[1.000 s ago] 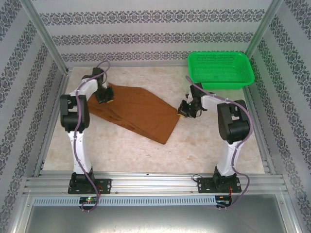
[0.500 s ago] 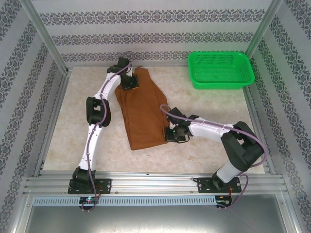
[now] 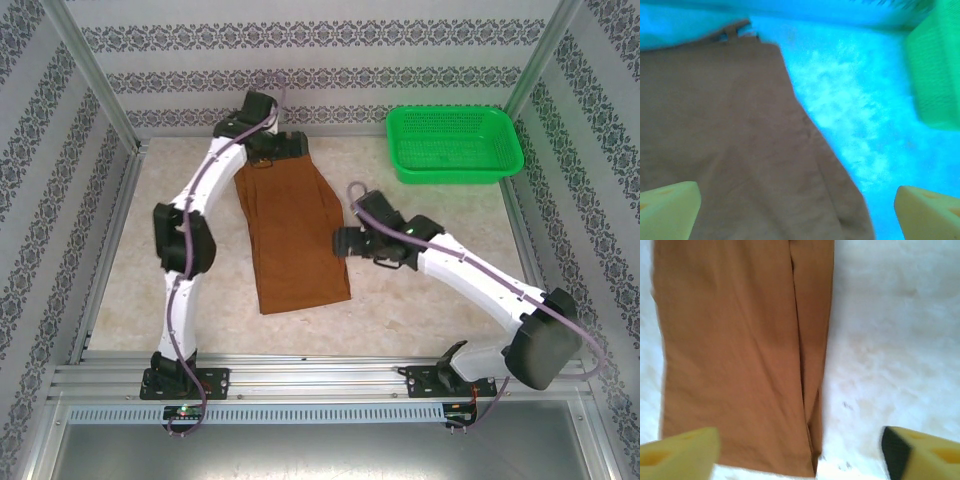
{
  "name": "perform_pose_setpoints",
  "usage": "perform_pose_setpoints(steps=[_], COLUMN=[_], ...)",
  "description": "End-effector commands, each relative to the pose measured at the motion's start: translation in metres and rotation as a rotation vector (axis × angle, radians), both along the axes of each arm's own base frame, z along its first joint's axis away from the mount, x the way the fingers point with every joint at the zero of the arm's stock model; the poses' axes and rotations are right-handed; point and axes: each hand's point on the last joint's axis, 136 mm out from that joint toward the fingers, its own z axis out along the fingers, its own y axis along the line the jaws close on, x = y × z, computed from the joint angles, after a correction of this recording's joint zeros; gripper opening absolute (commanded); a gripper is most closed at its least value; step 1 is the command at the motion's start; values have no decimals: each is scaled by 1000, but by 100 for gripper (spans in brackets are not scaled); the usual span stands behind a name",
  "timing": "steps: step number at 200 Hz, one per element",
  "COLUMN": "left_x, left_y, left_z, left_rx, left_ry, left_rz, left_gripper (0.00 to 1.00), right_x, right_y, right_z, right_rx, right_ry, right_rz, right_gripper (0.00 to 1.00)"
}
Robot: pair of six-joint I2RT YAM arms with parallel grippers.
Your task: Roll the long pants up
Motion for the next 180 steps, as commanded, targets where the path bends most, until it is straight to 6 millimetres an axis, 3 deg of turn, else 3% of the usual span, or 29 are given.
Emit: perform_pose_setpoints(steps=[1, 9, 11, 12, 13, 15, 28, 37, 60, 88, 107, 126, 141, 156, 159, 161, 165, 168, 180], left_x=[-14, -21, -22, -24, -25, -26, -39, -50, -81, -105, -120, -129, -140, -149, -149, -150, -151, -151, -152], left_y=[25, 31, 31, 30, 31, 33, 52, 55, 67, 41, 25, 19, 22, 22, 22, 21, 21, 22, 25], left_z=[4, -7, -6, -9, -10, -10, -26, -22, -25, -1, 4, -2, 14, 21, 22, 23, 24, 25, 24], left_rx=[-79, -194, -236, -254, -272, -306, -488, -590, -581, -721, -750, -713, -643, -548, -533, -528, -523, -521, -498], left_ry=[-5, 40, 40, 49, 53, 60, 77, 30, 24, -57, -8, 48, -63, 26, 28, 26, 13, 0, -41], left_rz=[65, 77, 66, 61, 61, 71, 141, 100, 119, -12, -62, -24, 7, -9, -15, -20, -28, -29, -28], left_gripper=[83, 61, 34, 16, 7, 0, 0, 0, 0, 0, 0, 0, 0, 0, 13, 31, 76, 95, 100], right_x=[26, 33, 35, 36, 36, 38, 47, 53, 66, 79, 87, 91, 95, 98, 99, 99, 101, 102, 107], right_y=[6, 4, 3, 2, 1, 0, -2, -4, 0, 9, 10, 16, 19, 26, 28, 29, 33, 35, 39], right_z=[-28, -34, -35, -35, -36, -36, -37, -38, -42, -51, -55, -52, -49, -46, -46, -45, -44, -43, -42], right_rx=[232, 194, 179, 170, 160, 142, 79, 53, 52, 75, 37, -1, -22, -55, -56, -56, -51, -47, -44], right_ry=[161, 183, 185, 185, 185, 183, 139, 105, 76, 101, 112, 109, 54, -12, -23, -28, -41, -50, -54], right_rz=[-77, -75, -73, -74, -76, -80, -64, -65, -41, -34, -59, -52, -54, -21, -8, 0, 18, 30, 47], right_gripper=[4, 0, 0, 0, 0, 0, 0, 0, 0, 0, 0, 0, 0, 0, 0, 0, 0, 0, 0])
